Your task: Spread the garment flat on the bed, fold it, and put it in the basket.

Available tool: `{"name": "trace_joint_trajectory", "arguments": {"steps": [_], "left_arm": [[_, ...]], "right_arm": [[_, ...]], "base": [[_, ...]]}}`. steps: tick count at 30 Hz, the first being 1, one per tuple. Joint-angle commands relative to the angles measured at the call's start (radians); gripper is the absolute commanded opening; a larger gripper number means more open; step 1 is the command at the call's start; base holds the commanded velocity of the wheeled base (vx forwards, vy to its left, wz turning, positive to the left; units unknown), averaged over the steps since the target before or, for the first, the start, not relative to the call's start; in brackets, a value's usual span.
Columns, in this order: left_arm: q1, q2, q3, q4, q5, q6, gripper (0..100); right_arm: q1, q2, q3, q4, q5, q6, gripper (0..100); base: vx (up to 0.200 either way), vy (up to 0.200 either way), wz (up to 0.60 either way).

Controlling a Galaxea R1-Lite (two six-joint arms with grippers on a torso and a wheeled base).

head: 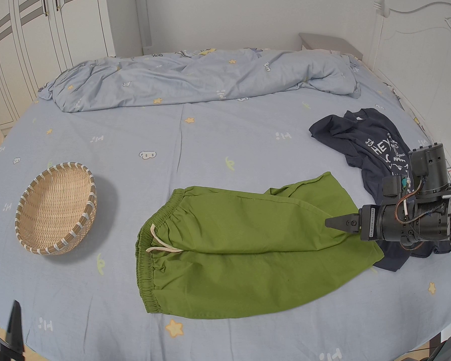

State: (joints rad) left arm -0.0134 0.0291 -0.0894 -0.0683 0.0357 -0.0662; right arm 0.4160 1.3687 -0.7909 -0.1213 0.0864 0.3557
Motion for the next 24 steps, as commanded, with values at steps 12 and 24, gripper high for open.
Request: {"name": "trace_joint_trajectory", "arguments": {"steps": [12,24], "left_arm": [[-0.166,0.844,-0.448,0.162,-0.326,-0.241,100],[-0.177,1.157,-0.279,0.107,-0.582,-0.083,100]], "right_arm": [[-0.016,-0.005,0.016,0.022,0.003,0.000,100],[-0.048,-0.030,0.058,0.025,0.006,-0.001,100]], "base": [[0.000,0.000,0.00],[0.000,0.000,0.00]]}}
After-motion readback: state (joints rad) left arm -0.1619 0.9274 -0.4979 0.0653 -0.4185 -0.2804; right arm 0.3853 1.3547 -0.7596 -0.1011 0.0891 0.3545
